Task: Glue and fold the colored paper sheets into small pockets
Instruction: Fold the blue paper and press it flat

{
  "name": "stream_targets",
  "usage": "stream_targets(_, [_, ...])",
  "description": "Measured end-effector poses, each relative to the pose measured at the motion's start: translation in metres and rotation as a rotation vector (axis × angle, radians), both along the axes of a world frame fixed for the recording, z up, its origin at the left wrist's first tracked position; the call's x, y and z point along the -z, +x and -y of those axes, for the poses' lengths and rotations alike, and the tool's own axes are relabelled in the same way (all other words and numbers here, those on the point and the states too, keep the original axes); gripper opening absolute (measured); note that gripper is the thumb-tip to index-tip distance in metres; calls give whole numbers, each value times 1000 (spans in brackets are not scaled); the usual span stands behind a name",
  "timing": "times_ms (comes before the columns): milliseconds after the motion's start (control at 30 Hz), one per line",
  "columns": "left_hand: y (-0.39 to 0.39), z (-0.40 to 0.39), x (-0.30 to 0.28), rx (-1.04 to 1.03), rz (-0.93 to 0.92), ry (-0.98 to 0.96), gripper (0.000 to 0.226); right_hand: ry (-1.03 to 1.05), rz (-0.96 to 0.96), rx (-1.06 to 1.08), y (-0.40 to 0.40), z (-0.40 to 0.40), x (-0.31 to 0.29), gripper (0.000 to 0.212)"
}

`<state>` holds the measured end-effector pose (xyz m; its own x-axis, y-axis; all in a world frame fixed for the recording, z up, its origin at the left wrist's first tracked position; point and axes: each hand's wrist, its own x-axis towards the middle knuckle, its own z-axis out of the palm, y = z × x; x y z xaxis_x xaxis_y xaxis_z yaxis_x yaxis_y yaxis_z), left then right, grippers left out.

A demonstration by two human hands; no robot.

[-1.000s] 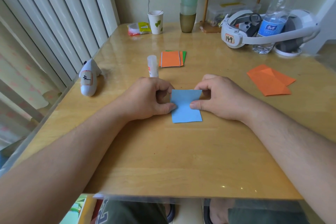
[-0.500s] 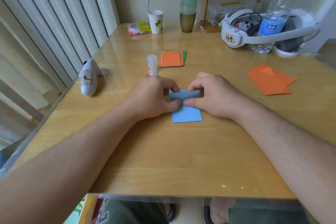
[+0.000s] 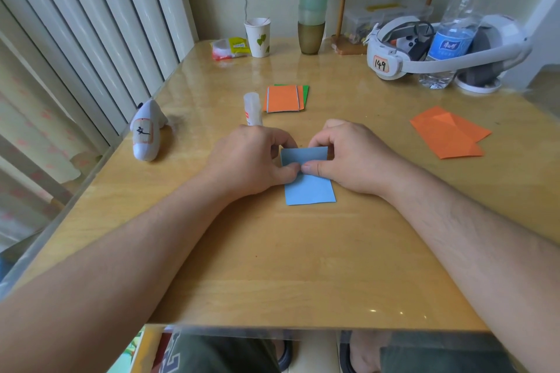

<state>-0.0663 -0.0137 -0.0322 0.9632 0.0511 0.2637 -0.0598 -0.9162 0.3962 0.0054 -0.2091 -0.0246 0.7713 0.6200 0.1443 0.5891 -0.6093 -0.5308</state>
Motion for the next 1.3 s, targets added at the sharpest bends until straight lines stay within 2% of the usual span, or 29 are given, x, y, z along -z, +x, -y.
stream_targets(567, [-3, -10, -2, -44, -37, 16, 15, -33, 15, 60, 6, 12, -3, 13])
stream_targets(867, [3, 4, 2, -66, 30, 99, 20, -20, 35, 25, 2, -4, 0, 16])
stream_targets(1300, [0, -4, 0, -107, -11, 62, 7, -10, 24, 73, 9, 6, 2, 13])
